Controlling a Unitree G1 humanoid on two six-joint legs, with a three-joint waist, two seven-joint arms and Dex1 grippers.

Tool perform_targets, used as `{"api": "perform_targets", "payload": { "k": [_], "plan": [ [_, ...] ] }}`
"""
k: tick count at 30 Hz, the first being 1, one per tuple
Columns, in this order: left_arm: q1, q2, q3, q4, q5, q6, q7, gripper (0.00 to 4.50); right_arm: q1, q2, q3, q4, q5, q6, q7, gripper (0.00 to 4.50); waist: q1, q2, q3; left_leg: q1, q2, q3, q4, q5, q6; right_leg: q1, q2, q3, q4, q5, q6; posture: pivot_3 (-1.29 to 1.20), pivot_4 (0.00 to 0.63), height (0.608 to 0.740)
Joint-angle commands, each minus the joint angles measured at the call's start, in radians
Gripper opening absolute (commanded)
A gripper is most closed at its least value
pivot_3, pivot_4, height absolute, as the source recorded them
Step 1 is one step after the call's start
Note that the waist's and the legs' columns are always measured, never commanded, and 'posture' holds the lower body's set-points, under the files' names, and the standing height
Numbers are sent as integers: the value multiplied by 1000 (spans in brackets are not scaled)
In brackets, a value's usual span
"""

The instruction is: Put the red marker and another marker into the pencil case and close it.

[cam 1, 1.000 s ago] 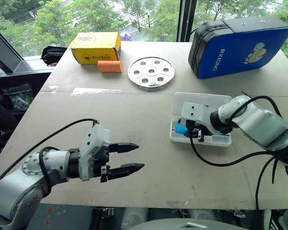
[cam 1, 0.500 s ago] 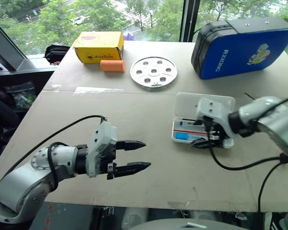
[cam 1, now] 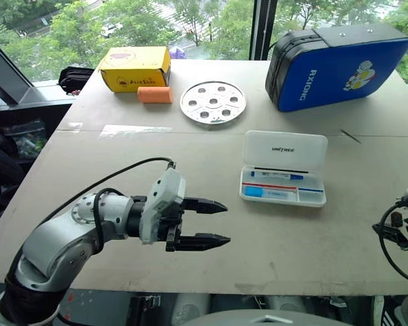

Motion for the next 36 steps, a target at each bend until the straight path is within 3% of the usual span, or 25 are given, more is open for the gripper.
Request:
{"api": "perform_targets", "payload": {
  "k": [1, 4, 5, 6, 13, 20, 23, 30, 31, 36],
  "plan": [
    [-5, 0, 9, -6, 2, -24, -8, 3141, -32, 95, -29, 58, -55, -35, -120, 3884, -4, -2, -1, 0, 0, 0, 0, 0, 0, 0, 0, 0, 0, 0, 0, 0, 150, 740],
    [7, 0, 11, -16, 0, -25, 0, 3141, -71, 160, -52, 136, -69, -87, -172, 3884, -12, -16, -8, 2, 2, 1, 0, 0, 0, 1, 1, 1, -1, 0, 0, 0, 150, 740],
    [10, -1, 12, -19, -1, -25, 4, 3141, -80, 170, -56, 156, -69, -100, -181, 3390, -13, -19, -10, 3, 3, 2, 0, 0, 0, 2, 1, 2, -1, 0, 0, 0, 150, 740],
    [12, -2, 13, -20, -3, -25, 8, 3141, -82, 174, -54, 172, -72, -123, -189, 3181, -13, -22, -11, 4, 4, 2, 0, 0, 0, 3, 0, 2, -2, -1, -2, 0, 150, 740],
    [21, -7, 13, -20, -2, -31, 23, 3141, -70, 147, -35, 252, -58, -235, -195, 17, 6, -22, -12, 3, 0, 3, 3, 0, 0, 6, -5, 3, -4, -1, -3, 0, 150, 740],
    [32, -5, 20, -19, 0, -38, 26, 3141, -50, 123, -49, 245, -31, -226, -186, 17, 7, -20, -11, 3, 0, 2, 2, -1, 1, 6, -5, 2, -4, -1, -2, 0, 150, 740],
    [35, -3, 21, -18, 0, -39, 26, 3141, -59, 135, -65, 212, -18, -204, -191, 734, 9, -19, -11, 3, 0, 2, 2, -1, 1, 6, -5, 2, -4, -1, -2, 0, 150, 740],
    [29, 0, 22, -20, -9, -28, 32, 3141, -79, 135, -91, 155, 13, -150, -189, 4217, 3, -16, -8, 2, 1, 2, 1, -1, 1, 4, -4, 2, -3, -1, -2, 0, 150, 740],
    [28, 0, 20, -21, -11, -28, 33, 3141, -88, 133, -91, 162, 14, -153, -193, 4444, 0, -15, -8, 2, 1, 2, 1, -1, 1, 4, -4, 2, -3, -1, -2, 0, 150, 740],
    [19, 5, 29, -34, -36, -25, 23, 3141, -171, 140, -74, 220, 23, -183, -214, 4444, -4, -9, -4, 2, 1, 3, 1, -1, 1, 3, -3, 3, -3, 0, -1, 0, 150, 740]
  ]
}}
